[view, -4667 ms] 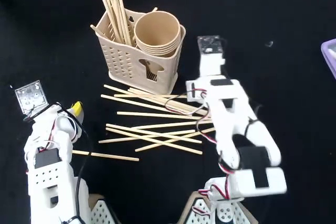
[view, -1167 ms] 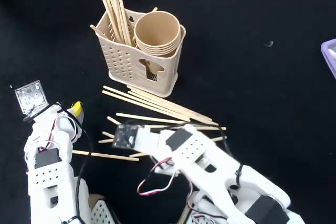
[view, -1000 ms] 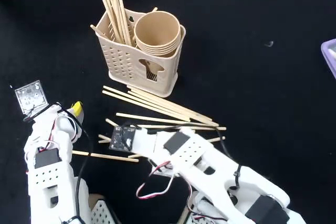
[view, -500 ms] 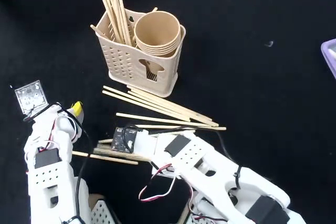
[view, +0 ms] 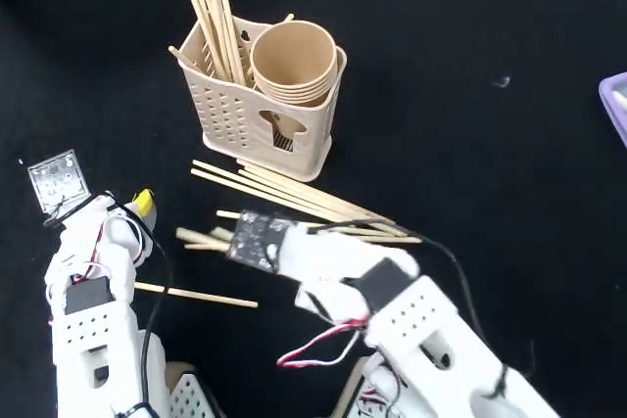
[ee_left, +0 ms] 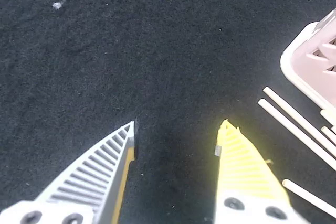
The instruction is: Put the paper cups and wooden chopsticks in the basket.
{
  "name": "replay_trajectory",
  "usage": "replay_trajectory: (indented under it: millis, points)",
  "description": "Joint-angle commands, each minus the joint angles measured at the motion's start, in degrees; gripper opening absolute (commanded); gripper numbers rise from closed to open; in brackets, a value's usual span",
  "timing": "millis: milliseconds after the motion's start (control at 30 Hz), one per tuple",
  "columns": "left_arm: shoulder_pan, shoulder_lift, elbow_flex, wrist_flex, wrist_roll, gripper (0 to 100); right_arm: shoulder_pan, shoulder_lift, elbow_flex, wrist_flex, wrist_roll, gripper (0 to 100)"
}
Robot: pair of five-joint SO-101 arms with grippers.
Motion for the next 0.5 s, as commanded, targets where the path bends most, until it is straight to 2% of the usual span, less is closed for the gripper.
replay_trajectory:
  millis: [0,100,267,467]
  points:
    - [-0.48,-0.70,-1.01,-0.97,-0.53,25,2.29,-4.44,-2.77,0.35,-0.53,1.0]
    - [-0.48,-0.70,-1.01,-0.97,-0.53,25,2.29,-4.88,-3.12,-1.49,-1.49,1.0]
    - [-0.48,-0.70,-0.92,-0.97,-0.53,25,1.93,-4.70,-3.38,-8.09,-7.82,1.0]
    - [-0.48,-0.70,-0.92,-0.97,-0.62,25,1.41,-4.62,-2.07,-9.76,-7.74,1.1]
